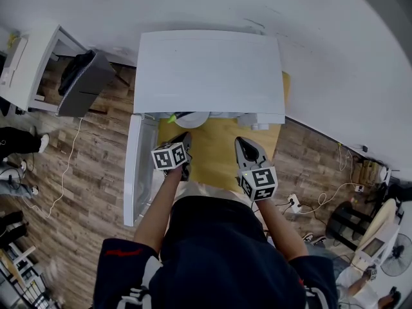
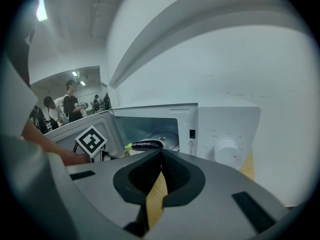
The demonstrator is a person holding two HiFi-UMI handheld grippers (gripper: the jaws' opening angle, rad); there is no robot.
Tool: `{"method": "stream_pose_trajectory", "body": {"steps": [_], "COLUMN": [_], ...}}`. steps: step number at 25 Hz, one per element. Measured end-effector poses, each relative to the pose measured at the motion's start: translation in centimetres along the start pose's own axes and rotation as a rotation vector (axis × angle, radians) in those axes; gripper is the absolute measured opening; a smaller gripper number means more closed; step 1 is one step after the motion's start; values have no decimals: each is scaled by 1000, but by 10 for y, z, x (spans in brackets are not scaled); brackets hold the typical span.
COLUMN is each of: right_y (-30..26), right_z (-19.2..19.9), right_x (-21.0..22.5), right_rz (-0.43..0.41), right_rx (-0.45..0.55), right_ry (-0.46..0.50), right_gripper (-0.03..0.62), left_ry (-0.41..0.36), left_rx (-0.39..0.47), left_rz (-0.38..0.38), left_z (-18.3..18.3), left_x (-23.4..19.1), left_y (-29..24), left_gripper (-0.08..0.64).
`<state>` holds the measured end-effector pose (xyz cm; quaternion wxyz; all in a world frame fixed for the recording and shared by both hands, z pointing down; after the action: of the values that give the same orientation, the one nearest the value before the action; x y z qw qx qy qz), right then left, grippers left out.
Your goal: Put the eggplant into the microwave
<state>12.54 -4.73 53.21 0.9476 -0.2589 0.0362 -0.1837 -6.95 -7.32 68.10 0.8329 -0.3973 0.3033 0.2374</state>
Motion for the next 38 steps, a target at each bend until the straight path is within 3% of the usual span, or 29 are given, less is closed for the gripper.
{"method": "stream_pose_trajectory", "body": {"steps": [38], "right_y": [-6], "right_z": [5], "right_x": [7], "right_rz": [14], "right_rx": [-30], "right_ry": [-13], "right_gripper": [12], "left_ry": [-19], "left_rx": [13], "left_rz": [-5], "left_z": [-50], "left_x": [-3], "left_y": [-31], "left_gripper": [17]}}
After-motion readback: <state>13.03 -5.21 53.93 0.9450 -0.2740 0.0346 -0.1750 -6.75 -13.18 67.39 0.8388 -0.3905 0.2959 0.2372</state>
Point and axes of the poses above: the fingertips, and each gripper's own axes: y backward along the fingers, x to its right, z out of its underside, the point moved 4 cm from there along y, backward along the fingers, and after that the axes turned 8 degrees about z, right-handed, at the moved point
